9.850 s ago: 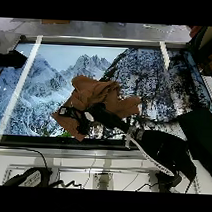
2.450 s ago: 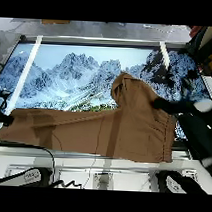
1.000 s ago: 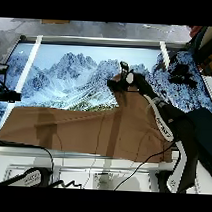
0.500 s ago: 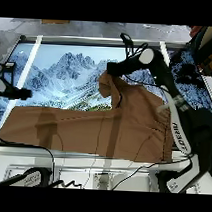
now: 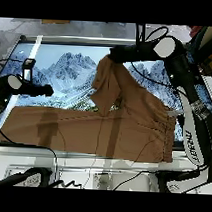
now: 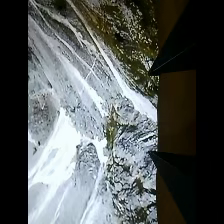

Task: Fold the clothes and pants, and hang the long-sleeved shirts on hangers.

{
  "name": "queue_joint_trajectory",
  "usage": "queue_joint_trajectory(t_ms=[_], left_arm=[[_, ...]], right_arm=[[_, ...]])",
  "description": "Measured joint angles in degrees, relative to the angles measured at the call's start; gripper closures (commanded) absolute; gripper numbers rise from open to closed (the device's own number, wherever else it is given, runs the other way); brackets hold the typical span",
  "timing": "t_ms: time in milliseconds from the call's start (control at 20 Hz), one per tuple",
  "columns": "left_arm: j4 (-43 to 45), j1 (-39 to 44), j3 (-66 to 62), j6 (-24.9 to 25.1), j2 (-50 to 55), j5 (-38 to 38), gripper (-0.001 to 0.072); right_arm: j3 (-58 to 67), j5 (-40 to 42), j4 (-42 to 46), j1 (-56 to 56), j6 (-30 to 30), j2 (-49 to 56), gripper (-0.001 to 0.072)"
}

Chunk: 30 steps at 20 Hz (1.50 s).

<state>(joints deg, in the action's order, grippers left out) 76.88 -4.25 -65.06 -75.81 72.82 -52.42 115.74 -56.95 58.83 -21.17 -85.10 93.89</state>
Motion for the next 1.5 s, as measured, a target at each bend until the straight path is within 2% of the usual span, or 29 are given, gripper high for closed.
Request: queue_joint_trajectory(t_ms=[350, 700, 750, 800, 850, 900, 950, 1150, 1500], left_arm=[[-2.01, 2.58, 0.00, 0.22, 2.97, 0.52, 0.0155], [-5.68, 2.93, 0.00, 0.17, 5.29, 0.57, 0.0155], [-7.65, 3.17, 0.00, 0.17, 5.88, 0.59, 0.0155], [-9.62, 3.61, 0.00, 0.17, 6.58, 0.57, 0.0154], [-11.74, 4.22, 0.00, 0.17, 7.37, 0.57, 0.0128], [-14.03, 5.18, 0.00, 0.20, 8.35, 0.55, 0.0104], [-16.26, 6.32, 0.00, 0.20, 9.33, 0.55, 0.0105], [-25.66, 13.16, -0.02, 2.03, 13.57, 0.55, 0.0107], [-33.24, 26.12, -0.11, 3.19, 19.67, 4.72, 0.0106]], right_arm=[[-0.85, 12.35, -1.36, -0.92, -0.02, 2.56, 0.0688], [-1.49, 27.10, -1.66, -3.80, -4.09, 9.92, 0.0687], [-1.49, 29.29, -1.64, -4.04, -4.26, 10.86, 0.0654], [-1.51, 31.08, -1.62, -4.13, -4.48, 11.61, 0.0489], [-1.51, 32.79, -1.51, -4.13, -4.50, 12.22, 0.0261], [-1.49, 33.99, -1.36, -4.02, -4.52, 12.63, 0.0104], [-1.46, 34.42, -1.14, -3.82, -4.57, 12.90, 0.0079], [-0.92, 31.50, 0.39, -1.77, -4.74, 12.50, 0.0080], [-0.66, 15.32, 5.79, 7.69, -4.81, 6.80, 0.0081]])
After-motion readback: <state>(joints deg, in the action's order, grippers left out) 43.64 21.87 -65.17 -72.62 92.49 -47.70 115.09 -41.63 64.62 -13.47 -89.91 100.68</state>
